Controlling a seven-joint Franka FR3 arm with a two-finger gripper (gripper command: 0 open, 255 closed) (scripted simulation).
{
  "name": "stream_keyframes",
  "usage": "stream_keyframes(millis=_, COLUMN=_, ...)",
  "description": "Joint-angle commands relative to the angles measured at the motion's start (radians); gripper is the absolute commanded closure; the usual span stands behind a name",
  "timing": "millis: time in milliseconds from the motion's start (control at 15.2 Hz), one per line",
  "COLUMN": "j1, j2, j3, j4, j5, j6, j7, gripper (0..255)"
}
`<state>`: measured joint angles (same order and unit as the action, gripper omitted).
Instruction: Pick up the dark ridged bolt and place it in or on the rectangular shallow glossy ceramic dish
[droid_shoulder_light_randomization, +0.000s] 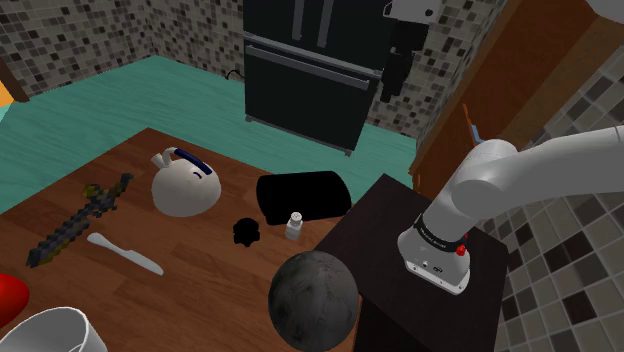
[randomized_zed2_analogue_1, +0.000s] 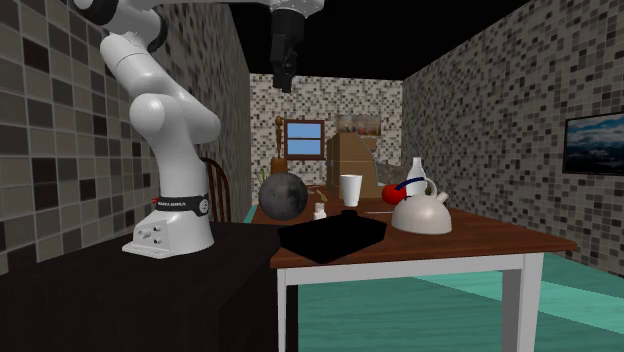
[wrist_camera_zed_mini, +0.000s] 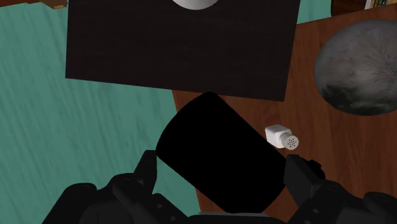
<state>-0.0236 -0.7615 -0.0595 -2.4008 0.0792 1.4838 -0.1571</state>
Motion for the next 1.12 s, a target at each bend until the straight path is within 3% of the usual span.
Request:
stream_keyframes(millis=0, j1=0.000, j2=0.000, j3=0.000, j4=0.000, j5=0.000, j6=0.000, j7=0.000, gripper=0)
stream_keyframes(millis=528, j1=0.073, j2=0.086, j3=0.125, j4=-0.134, j5=0.076, j6=0.264, j7=0.061, gripper=0)
stream_keyframes(millis=1056, j1=0.142, j2=0.274, j3=0.255, j4=-0.183, j5=0.130, j6=0.545, j7=0.124, gripper=0)
